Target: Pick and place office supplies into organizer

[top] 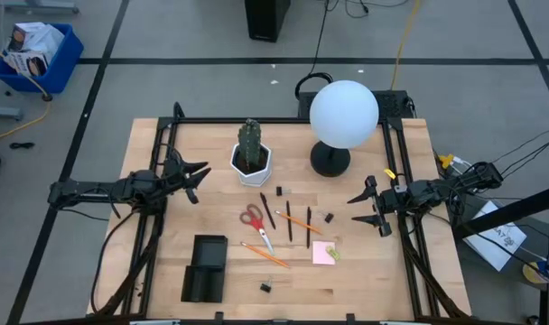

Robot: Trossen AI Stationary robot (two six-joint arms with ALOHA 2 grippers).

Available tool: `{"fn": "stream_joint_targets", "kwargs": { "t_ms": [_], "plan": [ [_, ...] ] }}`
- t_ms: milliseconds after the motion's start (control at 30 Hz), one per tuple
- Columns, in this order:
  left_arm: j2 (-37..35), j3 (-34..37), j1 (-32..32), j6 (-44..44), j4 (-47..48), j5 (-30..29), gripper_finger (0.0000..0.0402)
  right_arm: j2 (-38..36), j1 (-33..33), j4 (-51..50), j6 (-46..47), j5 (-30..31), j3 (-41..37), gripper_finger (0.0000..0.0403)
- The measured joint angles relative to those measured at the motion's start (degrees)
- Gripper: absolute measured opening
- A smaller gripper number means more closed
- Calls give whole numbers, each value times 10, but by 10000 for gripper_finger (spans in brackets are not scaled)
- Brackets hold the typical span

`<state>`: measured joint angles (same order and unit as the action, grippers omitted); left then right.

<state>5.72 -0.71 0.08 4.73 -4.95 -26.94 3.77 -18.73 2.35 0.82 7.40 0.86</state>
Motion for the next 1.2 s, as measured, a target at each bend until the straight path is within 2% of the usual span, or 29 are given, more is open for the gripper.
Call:
{"fn": "stream_joint_targets", "kwargs": {
  "t_ms": [867,1000,1200],
  "plan": [
    [0,0,0,0,0,0,113,0,0,5,0,0,0,233],
    [0,0,0,2,-14,0,113,0,-1,41,86,1,0,233],
    [0,0,0,33,-93,0,113,0,0,167,108,17,0,233]
  ]
}}
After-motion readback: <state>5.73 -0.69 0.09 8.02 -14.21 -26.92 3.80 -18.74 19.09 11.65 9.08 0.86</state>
